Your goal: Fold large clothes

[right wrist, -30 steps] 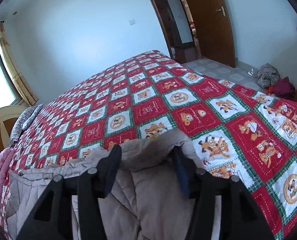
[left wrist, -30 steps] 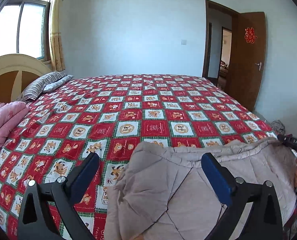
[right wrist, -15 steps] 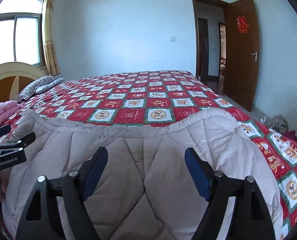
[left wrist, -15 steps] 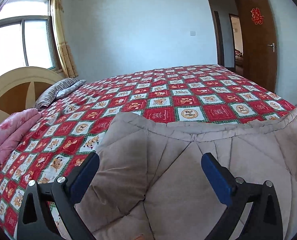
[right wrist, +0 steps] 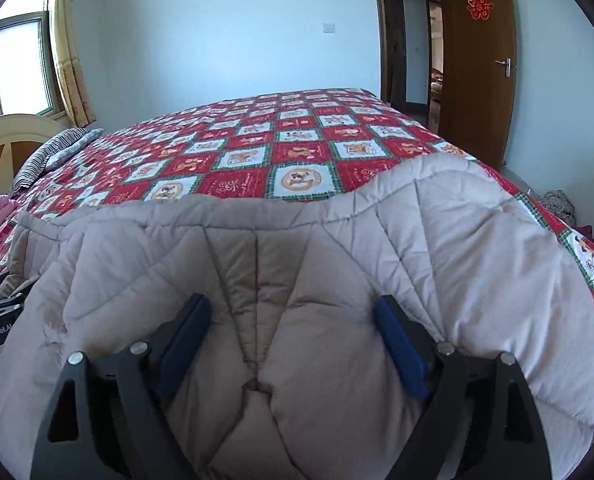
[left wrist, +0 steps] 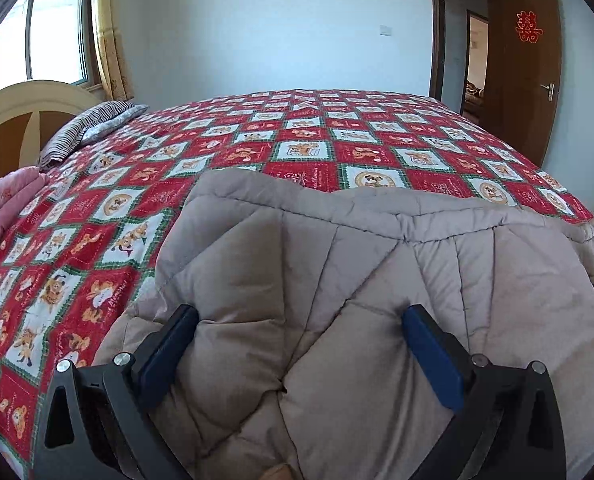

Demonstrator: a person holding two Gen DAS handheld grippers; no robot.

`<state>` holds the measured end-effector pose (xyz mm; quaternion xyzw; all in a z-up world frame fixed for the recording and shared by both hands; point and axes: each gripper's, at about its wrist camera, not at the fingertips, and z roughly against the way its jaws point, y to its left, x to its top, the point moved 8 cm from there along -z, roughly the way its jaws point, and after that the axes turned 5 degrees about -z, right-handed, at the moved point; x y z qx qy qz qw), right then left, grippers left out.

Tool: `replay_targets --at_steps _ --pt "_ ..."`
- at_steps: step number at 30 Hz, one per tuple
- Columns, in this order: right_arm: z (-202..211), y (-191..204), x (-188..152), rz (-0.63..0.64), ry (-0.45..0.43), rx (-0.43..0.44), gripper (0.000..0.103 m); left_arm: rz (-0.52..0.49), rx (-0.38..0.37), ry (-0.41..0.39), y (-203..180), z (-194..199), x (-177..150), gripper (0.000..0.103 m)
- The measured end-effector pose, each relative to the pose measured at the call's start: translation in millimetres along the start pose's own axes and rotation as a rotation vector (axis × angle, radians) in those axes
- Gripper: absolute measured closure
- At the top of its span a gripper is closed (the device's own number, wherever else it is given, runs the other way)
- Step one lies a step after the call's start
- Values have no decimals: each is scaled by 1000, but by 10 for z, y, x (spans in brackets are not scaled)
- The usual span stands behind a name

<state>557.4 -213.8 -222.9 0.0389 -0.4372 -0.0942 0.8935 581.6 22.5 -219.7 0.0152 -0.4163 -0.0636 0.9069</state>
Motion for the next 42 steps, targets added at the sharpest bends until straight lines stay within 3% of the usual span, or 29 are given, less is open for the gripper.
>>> replay_targets --at_steps 8,24,42 --pt "-99 -31 -39 -19 45 12 12 23 -29 35 -5 -117 -33 1" --pt "-269 -10 -116 22 127 -50 9 22 -35 93 -7 -248 -81 1" --pt "-237 18 -91 50 132 -92 8 21 -31 97 -4 -275 -85 1"
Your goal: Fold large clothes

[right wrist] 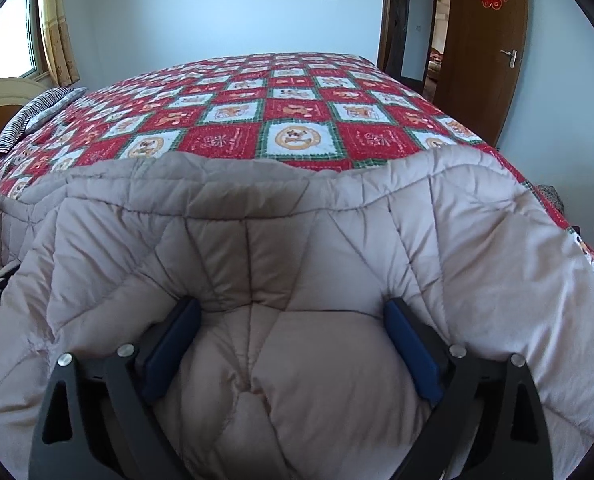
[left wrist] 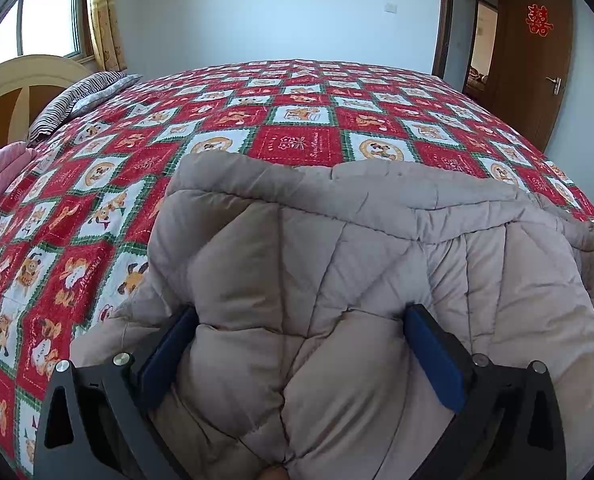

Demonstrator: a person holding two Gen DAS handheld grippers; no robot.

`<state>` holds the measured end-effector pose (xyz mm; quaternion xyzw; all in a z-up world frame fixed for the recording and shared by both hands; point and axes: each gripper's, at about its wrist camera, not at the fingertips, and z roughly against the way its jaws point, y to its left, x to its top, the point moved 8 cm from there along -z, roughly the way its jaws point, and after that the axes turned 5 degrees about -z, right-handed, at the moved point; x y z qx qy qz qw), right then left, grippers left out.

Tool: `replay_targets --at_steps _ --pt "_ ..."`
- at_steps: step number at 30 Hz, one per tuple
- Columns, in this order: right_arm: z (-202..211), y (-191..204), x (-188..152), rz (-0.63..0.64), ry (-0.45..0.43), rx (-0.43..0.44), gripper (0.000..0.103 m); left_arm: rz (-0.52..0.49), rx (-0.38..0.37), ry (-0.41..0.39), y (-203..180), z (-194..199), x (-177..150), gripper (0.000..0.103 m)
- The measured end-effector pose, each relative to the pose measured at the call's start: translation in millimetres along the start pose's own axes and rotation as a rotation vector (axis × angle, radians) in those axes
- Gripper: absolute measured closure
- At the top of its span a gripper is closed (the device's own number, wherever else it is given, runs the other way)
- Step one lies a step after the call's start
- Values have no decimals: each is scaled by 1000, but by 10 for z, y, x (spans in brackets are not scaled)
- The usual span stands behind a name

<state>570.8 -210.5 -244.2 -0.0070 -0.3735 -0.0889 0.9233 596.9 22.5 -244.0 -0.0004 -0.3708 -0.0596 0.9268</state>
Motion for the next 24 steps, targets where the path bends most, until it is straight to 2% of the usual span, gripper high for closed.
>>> replay_targets --at_steps 2,4,8,10,14,24 --pt "171 13 31 -23 -39 18 8 1 0 -1 -1 -2 1 1" --pt "401 108 49 -47 -95 78 8 0 1 -2 3 -1 0 1" --pt "568 548 -83 68 -105 141 8 3 -1 -7 23 9 4 1" --pt "464 667 -186 129 -76 104 8 9 -4 -11 35 19 3 1" --pt "243 602 -240 108 -30 95 2 14 -7 -14 40 34 -5 1" --pt "150 607 -325 132 -7 44 0 -1 14 -11 34 44 -7 1"
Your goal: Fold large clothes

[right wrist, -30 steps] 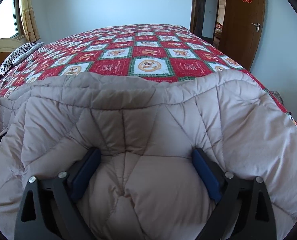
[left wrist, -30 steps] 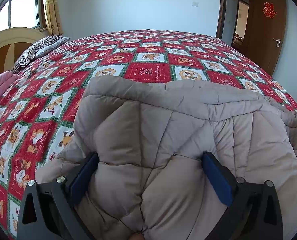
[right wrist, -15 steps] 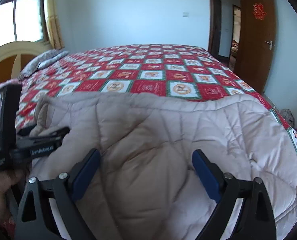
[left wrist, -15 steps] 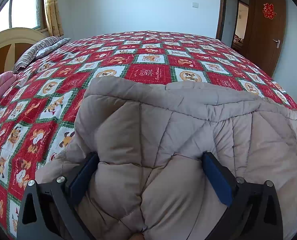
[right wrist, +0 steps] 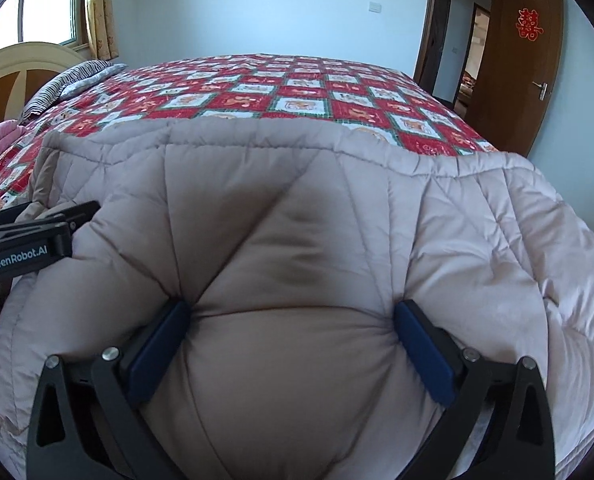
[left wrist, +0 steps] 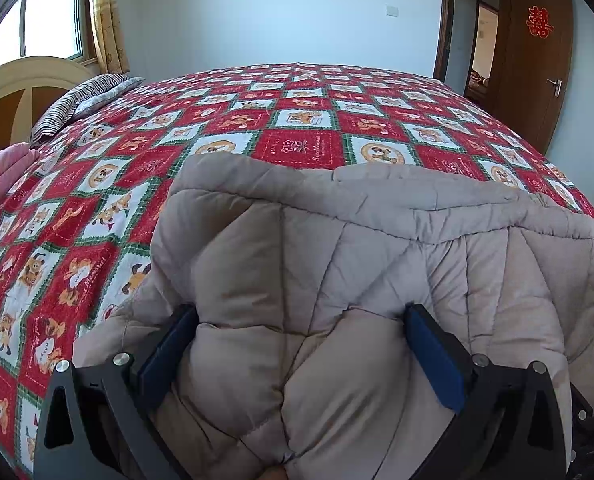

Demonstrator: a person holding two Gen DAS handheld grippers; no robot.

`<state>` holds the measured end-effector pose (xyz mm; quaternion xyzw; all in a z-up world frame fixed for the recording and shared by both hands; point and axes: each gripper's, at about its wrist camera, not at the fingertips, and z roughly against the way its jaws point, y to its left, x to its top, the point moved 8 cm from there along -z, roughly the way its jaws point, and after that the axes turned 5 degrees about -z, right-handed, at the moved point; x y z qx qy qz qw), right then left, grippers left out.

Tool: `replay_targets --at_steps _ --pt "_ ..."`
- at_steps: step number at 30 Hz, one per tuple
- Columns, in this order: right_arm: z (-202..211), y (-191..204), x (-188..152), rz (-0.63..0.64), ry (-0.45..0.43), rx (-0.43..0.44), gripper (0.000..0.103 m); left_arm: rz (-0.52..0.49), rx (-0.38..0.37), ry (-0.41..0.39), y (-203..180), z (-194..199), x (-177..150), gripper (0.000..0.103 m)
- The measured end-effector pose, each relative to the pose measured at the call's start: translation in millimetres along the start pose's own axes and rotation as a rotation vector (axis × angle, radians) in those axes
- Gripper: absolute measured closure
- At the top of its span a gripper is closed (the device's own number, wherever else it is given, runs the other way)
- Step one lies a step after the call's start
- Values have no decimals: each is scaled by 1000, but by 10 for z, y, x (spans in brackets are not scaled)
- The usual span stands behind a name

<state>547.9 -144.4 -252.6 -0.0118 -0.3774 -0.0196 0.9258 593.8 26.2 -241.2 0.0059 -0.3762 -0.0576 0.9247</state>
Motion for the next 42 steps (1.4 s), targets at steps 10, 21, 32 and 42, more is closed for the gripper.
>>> replay_targets --at_steps 10,21,32,42 --pt "-44 9 -7 14 19 -25 0 -79 47 48 -9 280 -38 1" --pt "718 -63 -199 7 -84 -11 0 68 193 -19 853 1405 -988 1" --pt "701 -48 -822 23 -27 -71 0 324 -52 34 677 1155 -1482 1" --pt "716 9 -826 56 -47 -71 8 288 -168 -112 483 1248 -1194 67"
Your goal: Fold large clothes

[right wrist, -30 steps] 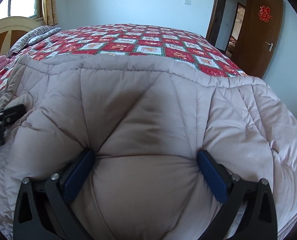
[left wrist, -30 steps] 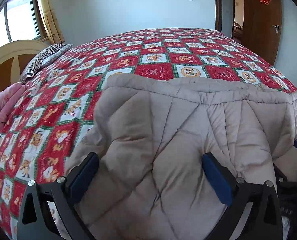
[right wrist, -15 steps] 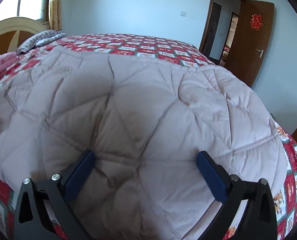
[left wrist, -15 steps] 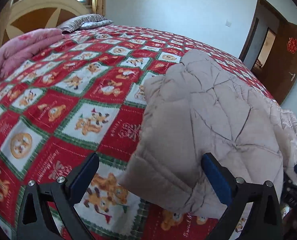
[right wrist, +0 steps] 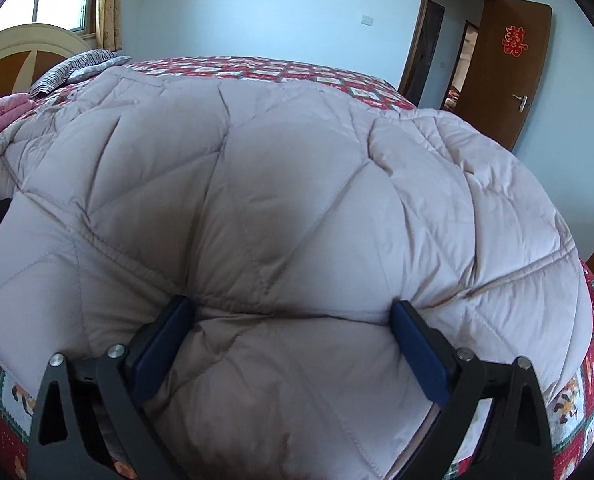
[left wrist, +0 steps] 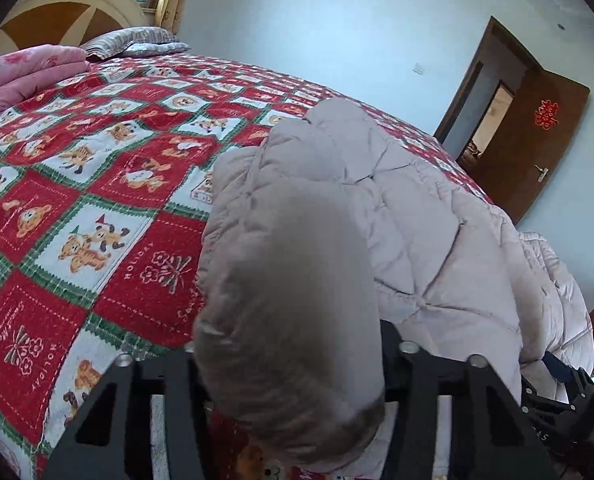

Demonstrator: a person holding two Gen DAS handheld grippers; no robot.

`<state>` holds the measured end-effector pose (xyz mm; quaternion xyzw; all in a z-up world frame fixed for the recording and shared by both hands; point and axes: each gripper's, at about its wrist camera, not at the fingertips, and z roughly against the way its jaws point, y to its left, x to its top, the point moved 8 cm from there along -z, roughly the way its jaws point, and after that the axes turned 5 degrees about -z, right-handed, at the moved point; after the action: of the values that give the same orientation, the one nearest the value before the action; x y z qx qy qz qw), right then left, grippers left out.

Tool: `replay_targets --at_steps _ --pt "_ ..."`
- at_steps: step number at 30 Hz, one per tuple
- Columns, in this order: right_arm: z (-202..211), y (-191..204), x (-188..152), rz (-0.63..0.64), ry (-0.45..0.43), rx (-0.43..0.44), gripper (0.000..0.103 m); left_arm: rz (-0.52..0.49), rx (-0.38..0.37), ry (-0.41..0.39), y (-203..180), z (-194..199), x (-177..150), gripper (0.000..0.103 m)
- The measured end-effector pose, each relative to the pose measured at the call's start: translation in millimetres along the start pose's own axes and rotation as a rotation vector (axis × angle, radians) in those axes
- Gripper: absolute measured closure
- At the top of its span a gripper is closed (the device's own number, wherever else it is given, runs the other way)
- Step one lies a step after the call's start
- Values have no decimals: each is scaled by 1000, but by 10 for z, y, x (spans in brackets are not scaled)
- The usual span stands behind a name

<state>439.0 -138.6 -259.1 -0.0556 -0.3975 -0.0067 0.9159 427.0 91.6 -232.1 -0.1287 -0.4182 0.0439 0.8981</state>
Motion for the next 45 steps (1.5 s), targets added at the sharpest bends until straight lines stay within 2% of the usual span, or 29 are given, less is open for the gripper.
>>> replay_targets --at_steps 1,3,6,9,16,20,23,26,30,32,35,38,45 --pt "34 34 -14 17 -11 0 15 -12 -5 -14 -29 49 36 75" --pt "75 104 -30 38 -23 -13 21 -28 -9 -46 -63 161 116 82" --pt "80 160 -23 6 -14 11 22 -46 -13 -105 -28 359 245 84" --pt "106 317 -34 7 -4 60 22 -6 -12 -120 212 475 314 85" --pt "335 1393 -125 116 -12 229 22 60 103 -165 1234 1021 437 85" --pt "439 1872 -151 185 -32 299 21 -20 183 -184 1437 1315 597 85" --pt "489 1818 -106 169 -23 322 22 -132 213 -203 1185 1382 712 85" --pt "574 1472 -39 121 -57 326 21 -253 199 -260 738 1422 865 85" --pt "637 744 63 -15 -116 234 13 -405 95 -330 -57 1477 987 85" --pt "608 433 91 -77 -122 178 13 -478 34 -342 -444 1441 981 85" --pt "533 105 79 -161 -106 141 13 -594 -52 -326 -1026 1322 831 85" --pt "459 -125 36 -208 -92 110 13 -705 -92 -291 -1448 1129 566 85" --pt "455 -386 -137 -270 -89 112 8 -790 -140 -175 -1859 629 77 81"
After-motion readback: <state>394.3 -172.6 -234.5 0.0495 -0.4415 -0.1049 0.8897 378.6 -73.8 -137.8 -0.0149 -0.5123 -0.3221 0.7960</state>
